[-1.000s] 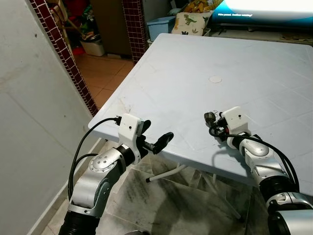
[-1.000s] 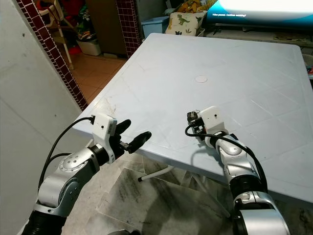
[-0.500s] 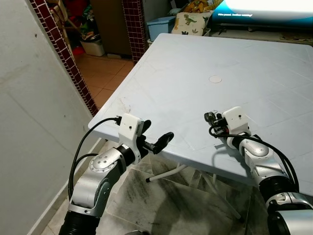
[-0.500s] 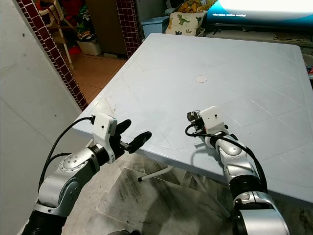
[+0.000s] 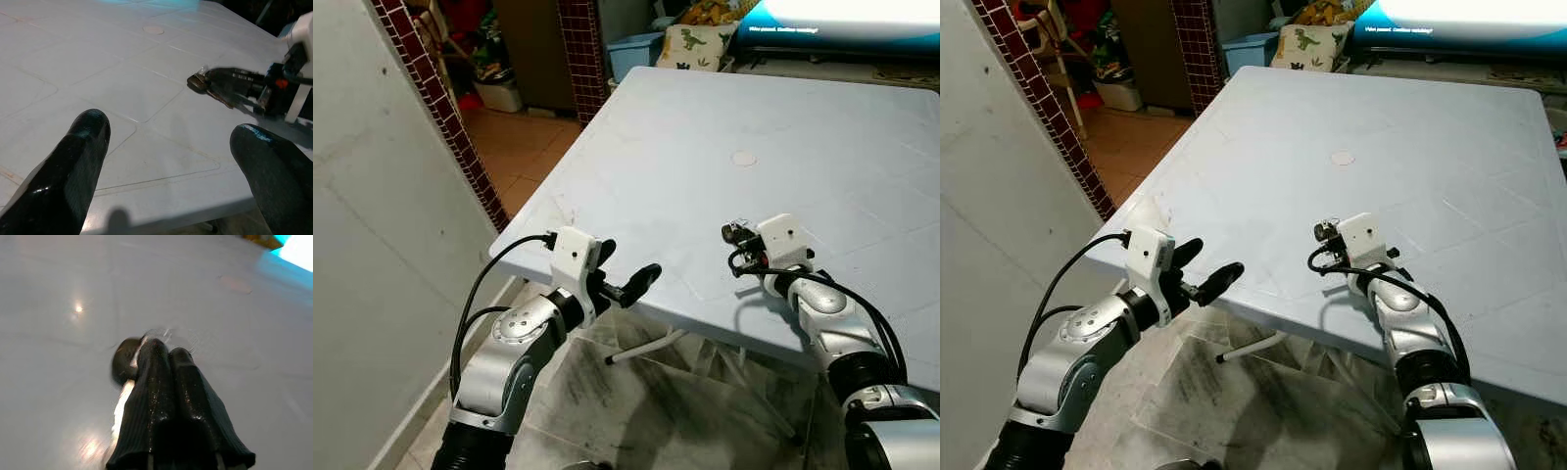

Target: Hang keys on a hook

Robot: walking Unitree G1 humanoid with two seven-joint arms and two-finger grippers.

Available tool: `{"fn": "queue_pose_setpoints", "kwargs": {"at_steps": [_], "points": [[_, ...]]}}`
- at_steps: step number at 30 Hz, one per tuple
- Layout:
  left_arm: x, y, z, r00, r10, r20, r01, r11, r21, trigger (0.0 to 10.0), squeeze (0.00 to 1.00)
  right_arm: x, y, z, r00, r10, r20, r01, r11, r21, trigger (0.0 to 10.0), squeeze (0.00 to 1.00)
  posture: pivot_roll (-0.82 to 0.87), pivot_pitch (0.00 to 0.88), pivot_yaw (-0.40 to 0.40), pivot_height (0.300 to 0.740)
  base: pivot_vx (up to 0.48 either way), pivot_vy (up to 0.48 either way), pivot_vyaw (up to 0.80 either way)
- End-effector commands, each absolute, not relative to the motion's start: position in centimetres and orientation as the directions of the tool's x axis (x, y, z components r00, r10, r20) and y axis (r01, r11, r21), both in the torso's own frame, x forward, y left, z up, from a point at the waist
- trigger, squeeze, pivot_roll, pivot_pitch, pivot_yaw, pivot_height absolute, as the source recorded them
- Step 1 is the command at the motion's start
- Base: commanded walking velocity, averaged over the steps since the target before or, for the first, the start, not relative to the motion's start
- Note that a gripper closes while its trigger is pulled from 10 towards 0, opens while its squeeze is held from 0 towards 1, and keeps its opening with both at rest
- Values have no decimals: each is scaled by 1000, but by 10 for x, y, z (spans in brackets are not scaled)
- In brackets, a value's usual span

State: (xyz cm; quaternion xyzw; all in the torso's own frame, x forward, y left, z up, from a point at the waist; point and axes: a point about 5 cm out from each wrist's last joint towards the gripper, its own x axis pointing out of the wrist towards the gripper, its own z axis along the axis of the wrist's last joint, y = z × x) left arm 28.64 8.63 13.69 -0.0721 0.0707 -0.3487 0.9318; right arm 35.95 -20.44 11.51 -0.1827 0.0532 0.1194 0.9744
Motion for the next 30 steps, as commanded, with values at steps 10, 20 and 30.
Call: {"fn": "queue_pose_setpoints", "kwargs": {"at_steps": [10,20,30], "points": [[291,84,136,765,-639,-82,622,766,-164,10000,0,381,-174,191,973,125,195,-33,907,-419,0,0,6,52,160,740,0,0,0],[295,82,136,775,-628,-71,612,774,-166,10000,0,383,-155,198,967,138,216,-28,896,-443,0,0,3,39,151,740,0,0,0],[295,84,136,768,-636,-71,619,766,-175,10000,0,379,-174,162,1000,15,-13,-18,956,-294,10000,1000,2,40,148,740,0,0,0]]}}
